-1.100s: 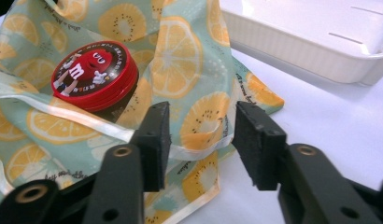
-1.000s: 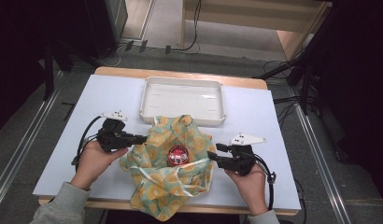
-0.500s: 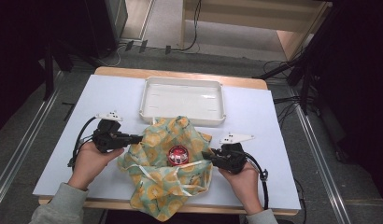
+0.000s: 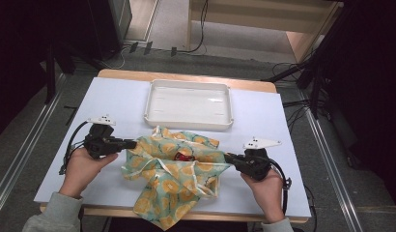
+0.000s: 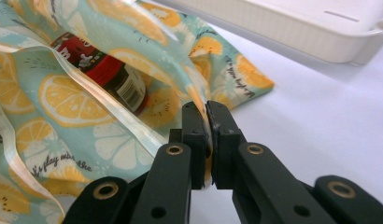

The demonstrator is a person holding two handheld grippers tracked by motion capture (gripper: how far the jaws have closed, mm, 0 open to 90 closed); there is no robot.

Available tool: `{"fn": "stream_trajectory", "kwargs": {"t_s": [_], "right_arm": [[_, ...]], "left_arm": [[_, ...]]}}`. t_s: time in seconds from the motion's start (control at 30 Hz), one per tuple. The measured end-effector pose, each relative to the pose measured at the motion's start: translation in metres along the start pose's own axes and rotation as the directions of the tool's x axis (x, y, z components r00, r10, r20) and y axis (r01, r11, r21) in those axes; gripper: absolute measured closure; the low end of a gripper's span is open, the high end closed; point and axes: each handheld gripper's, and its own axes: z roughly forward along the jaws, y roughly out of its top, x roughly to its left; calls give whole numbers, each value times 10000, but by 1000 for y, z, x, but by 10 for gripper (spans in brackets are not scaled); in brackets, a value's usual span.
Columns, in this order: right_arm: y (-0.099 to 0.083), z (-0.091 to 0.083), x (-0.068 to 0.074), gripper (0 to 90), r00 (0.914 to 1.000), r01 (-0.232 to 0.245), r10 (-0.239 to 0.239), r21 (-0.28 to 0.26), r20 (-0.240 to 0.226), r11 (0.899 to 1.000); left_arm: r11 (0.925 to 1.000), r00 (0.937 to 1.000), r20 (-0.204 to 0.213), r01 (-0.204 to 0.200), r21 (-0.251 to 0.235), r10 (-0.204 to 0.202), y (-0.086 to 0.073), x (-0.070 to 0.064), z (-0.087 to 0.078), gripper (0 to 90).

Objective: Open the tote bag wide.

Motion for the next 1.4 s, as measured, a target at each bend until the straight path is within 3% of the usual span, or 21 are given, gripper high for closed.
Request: {"fn": "stream_trajectory", "kwargs": {"t_s": [0.2, 0.33, 0.57, 0.67, 0.73, 0.83, 1.0, 1.1, 1.23, 1.4], "right_arm": [[0, -8, -5, 900, 10000, -51, 51, -27, 54, 10000], [1, -9, -3, 900, 9993, 223, -226, 128, 286, 9997], [5, -16, -10, 900, 9979, 136, -131, -75, 633, 9999], [5, -12, -8, 900, 9976, 210, -211, 28, 656, 9998], [5, -10, -7, 896, 9976, 275, -277, 34, 639, 9996], [7, -8, -4, 788, 9981, 349, -346, -56, 519, 9994], [8, -15, -2, 666, 9986, 292, -271, -458, 462, 9985], [10, -21, 0, 658, 9993, 207, -183, -797, 318, 9966], [15, -29, 8, 782, 9998, 217, -219, -1063, -10, 9941], [22, -23, 21, 900, 9977, 390, -434, -824, -515, 9958]], "left_arm": [[9999, 10000, -14, -60, 149, 61, -1, 0, -1, 900], [9991, 9998, -160, -106, 418, 113, -1, 0, 0, 900], [9992, 9994, -351, -52, 406, 66, 3, 1, 7, 900], [9996, 9996, -100, 268, 58, -267, 4, 7, 10, 900], [9997, 9996, -100, 250, 44, -249, 4, 7, 12, 900], [9999, 9999, 37, 166, 5, -166, 4, 4, 12, 880], [9995, 9998, 165, 120, -305, -115, 4, 0, 4, 728], [9991, 9997, 257, -39, -422, 50, 7, -5, -3, 680], [9987, 9984, 487, -265, -431, 286, 12, -15, -8, 721], [9986, 9944, 936, -461, -255, 483, 14, -31, -5, 896]]}}
